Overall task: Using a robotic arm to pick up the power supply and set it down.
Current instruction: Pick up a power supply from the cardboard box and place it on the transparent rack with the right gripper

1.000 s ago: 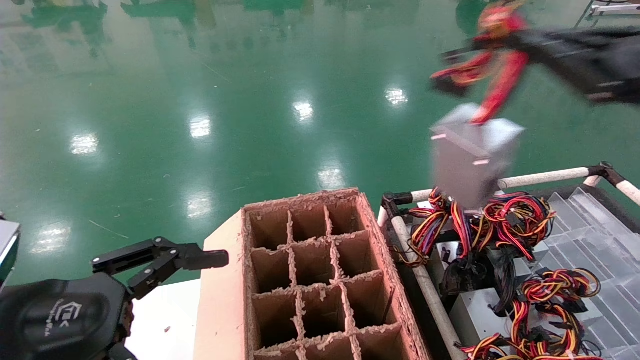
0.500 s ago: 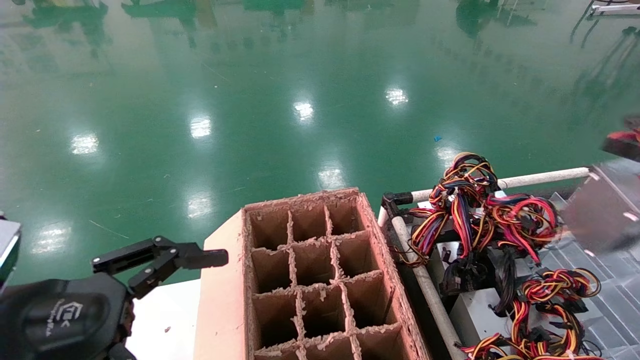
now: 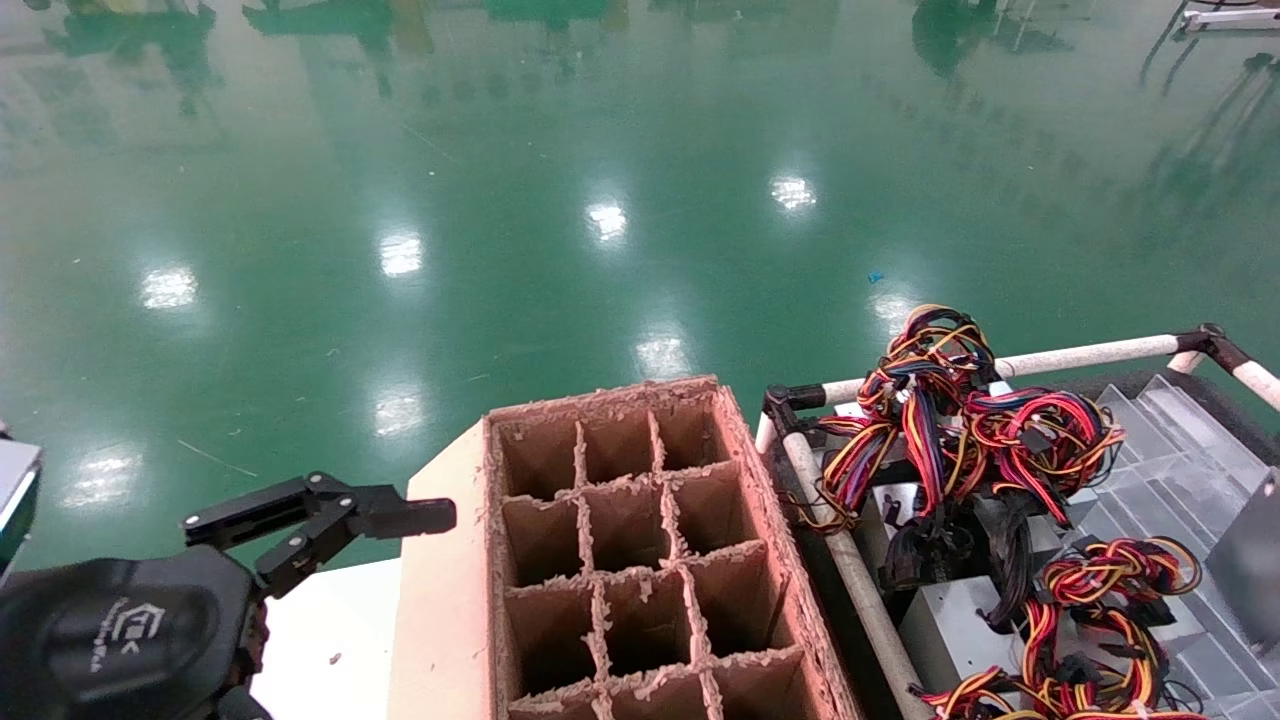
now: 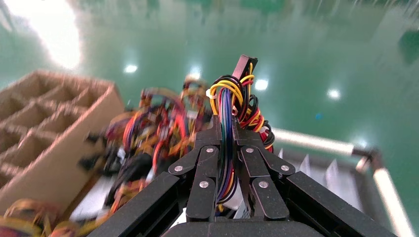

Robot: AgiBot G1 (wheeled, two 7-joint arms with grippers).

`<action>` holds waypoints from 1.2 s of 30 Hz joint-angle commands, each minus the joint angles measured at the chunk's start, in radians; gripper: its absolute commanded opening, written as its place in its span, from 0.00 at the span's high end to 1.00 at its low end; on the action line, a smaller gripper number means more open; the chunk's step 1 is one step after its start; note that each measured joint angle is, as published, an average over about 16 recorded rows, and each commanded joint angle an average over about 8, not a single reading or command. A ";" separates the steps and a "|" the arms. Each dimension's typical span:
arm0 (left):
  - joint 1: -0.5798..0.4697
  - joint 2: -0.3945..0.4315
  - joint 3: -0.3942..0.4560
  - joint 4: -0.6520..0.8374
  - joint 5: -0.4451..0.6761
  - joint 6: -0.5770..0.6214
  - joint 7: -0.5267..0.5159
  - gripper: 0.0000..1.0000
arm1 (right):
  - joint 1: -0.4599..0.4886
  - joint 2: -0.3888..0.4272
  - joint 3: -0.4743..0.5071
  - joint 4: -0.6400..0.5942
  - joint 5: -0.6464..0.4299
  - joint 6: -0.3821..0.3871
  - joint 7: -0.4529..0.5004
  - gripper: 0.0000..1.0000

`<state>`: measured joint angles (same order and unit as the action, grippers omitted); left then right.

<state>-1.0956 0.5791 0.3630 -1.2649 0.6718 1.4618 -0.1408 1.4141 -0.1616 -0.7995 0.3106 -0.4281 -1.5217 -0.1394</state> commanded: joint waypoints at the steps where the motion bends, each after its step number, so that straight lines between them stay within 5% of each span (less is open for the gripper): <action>1: 0.000 0.000 0.000 0.000 0.000 0.000 0.000 0.00 | -0.018 0.001 -0.009 -0.027 -0.005 -0.021 -0.005 1.00; 18: 0.000 0.000 0.000 0.000 0.000 0.000 0.000 0.00 | -0.149 0.057 -0.059 0.005 0.039 -0.060 0.027 1.00; 36: 0.000 0.000 0.000 0.000 0.000 0.000 0.000 0.00 | -0.222 0.015 -0.111 0.072 0.032 -0.038 0.068 1.00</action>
<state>-1.0957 0.5789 0.3633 -1.2649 0.6715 1.4617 -0.1406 1.1870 -0.1438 -0.9078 0.3742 -0.3846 -1.5639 -0.0728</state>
